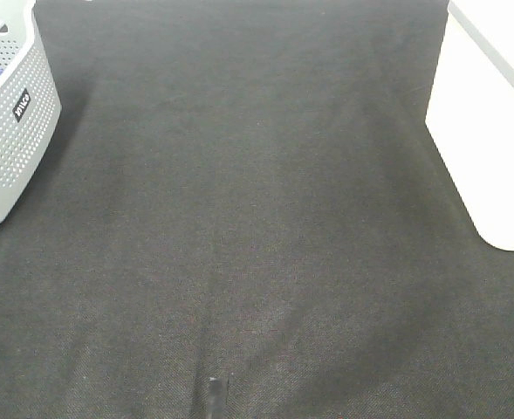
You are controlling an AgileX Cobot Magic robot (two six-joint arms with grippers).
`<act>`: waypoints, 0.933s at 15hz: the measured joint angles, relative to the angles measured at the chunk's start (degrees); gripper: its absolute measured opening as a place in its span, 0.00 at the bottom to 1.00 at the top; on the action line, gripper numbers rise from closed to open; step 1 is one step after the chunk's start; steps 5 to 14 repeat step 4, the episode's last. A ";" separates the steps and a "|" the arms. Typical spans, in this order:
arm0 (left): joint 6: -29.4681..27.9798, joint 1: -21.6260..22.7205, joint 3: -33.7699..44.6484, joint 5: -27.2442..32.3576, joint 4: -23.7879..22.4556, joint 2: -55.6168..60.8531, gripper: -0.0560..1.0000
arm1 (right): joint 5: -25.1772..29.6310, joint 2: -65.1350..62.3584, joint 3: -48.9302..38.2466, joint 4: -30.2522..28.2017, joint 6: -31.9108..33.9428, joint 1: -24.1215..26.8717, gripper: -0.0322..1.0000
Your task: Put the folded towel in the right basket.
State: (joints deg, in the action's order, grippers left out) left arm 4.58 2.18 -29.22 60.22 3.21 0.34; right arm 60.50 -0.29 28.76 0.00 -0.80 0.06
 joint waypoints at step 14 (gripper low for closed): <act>0.00 0.00 0.00 0.00 0.00 0.00 0.99 | 0.00 0.00 0.00 0.00 0.00 0.00 0.96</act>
